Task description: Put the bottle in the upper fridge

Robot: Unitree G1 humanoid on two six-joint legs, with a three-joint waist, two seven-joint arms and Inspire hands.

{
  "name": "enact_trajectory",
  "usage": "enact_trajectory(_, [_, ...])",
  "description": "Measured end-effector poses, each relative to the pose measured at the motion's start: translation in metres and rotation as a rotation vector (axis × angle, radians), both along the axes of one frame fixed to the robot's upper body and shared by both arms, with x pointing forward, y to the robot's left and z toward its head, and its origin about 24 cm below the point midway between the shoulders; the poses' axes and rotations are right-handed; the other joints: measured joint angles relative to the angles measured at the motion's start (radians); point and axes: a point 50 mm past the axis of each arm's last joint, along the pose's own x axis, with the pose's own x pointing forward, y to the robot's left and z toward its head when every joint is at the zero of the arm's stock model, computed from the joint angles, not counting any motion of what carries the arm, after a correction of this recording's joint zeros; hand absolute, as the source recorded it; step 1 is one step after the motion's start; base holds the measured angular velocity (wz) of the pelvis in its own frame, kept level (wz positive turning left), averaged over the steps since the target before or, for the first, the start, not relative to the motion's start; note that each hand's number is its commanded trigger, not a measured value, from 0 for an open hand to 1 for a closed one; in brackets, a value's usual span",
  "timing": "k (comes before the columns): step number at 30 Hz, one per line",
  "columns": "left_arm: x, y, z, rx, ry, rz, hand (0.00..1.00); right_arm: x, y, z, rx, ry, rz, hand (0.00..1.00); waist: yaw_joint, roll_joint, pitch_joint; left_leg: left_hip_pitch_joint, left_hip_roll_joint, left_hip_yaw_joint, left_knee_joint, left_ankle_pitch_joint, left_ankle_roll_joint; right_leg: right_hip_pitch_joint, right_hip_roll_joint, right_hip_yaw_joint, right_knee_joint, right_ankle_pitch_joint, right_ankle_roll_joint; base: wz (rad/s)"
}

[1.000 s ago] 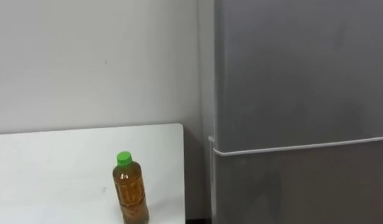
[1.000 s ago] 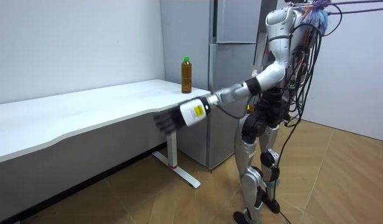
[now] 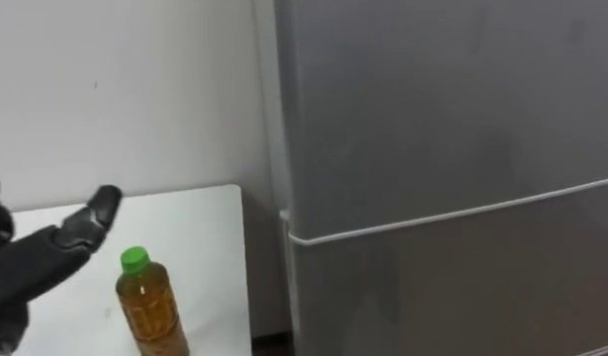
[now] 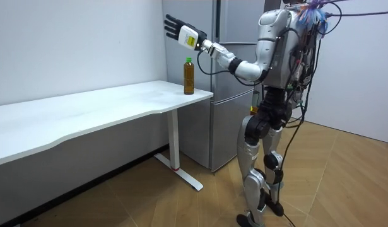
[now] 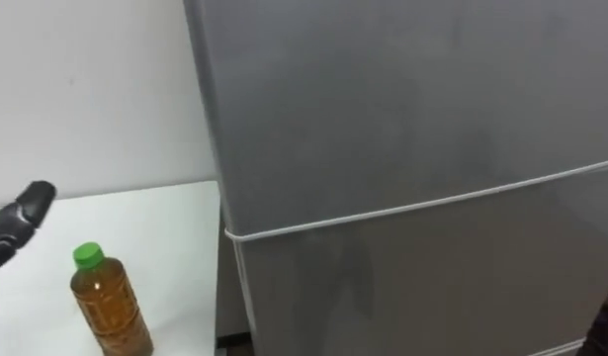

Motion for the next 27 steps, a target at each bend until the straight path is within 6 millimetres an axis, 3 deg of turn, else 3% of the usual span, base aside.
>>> enact_trajectory(4, [0.009,-0.024,0.004,0.035,-0.013,-0.171,0.00,0.004,0.002,0.000,0.002,0.000,0.015,0.00,-0.014,-0.005,0.0021,0.025,0.001,0.000,-0.007,0.000,0.000,0.012,0.004,0.034,-0.002,0.000,0.000,-0.16])
enact_trajectory(11, [0.011,-0.029,0.007,0.036,-0.029,-0.246,0.00,0.005,0.010,-0.002,0.023,-0.004,-0.016,0.00,-0.064,-0.008,0.0044,0.032,0.002,-0.001,-0.007,0.000,0.000,0.035,0.010,0.035,-0.028,0.001,-0.001,-0.02])
enact_trajectory(19, [0.014,-0.032,0.007,0.035,-0.018,-0.286,0.00,0.017,0.014,-0.002,0.031,-0.016,0.026,0.00,-0.069,0.002,0.0081,0.032,0.004,0.000,-0.007,0.000,0.000,0.041,0.012,0.032,-0.037,0.001,-0.001,0.04])
enact_trajectory(27, [0.016,-0.034,0.011,0.061,-0.020,-0.307,0.00,0.021,0.015,-0.003,0.036,0.007,0.046,0.00,-0.066,0.013,0.0064,0.030,0.004,-0.005,-0.008,0.000,0.000,0.041,0.013,0.034,-0.037,0.001,-0.001,0.04])
